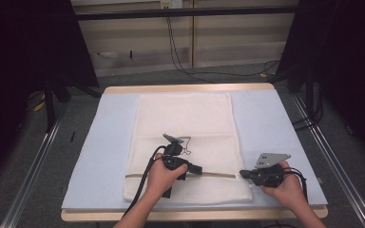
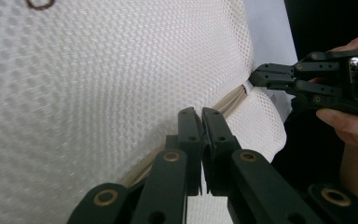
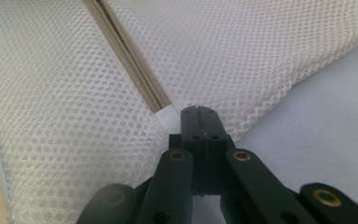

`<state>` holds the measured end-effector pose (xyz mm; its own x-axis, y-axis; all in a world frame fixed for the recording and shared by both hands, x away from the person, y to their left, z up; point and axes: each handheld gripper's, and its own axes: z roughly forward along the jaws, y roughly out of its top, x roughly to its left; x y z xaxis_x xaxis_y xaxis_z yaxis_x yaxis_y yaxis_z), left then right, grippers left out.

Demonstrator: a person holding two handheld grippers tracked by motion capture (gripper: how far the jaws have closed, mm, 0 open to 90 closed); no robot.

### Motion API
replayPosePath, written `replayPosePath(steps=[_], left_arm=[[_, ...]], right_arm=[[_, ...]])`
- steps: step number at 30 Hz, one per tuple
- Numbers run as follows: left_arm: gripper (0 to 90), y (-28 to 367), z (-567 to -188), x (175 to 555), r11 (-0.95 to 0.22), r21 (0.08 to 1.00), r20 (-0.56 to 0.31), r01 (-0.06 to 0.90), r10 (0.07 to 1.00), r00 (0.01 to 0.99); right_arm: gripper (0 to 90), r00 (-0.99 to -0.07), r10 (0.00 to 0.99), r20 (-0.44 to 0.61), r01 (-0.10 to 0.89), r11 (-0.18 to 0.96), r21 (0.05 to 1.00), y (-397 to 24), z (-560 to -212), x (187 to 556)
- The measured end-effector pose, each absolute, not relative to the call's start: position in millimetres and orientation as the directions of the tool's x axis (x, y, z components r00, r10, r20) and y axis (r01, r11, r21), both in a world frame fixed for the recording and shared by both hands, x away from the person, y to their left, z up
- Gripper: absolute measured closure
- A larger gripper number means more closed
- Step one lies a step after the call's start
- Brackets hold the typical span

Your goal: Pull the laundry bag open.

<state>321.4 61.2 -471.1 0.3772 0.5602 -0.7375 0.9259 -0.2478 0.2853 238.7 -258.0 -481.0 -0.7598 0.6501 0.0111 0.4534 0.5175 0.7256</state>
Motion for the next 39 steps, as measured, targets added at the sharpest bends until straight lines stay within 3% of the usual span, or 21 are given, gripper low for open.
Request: replayPosePath(steps=[39], left_arm=[[87.4, 91.2, -472.2, 319.7, -0.219, 0.268, -0.74, 0.938, 0.576, 0.347]], right_arm=[[90.0, -0.749, 0.662, 0.023, 0.469, 0.505, 0.725, -258.1, -481.0, 238.5]])
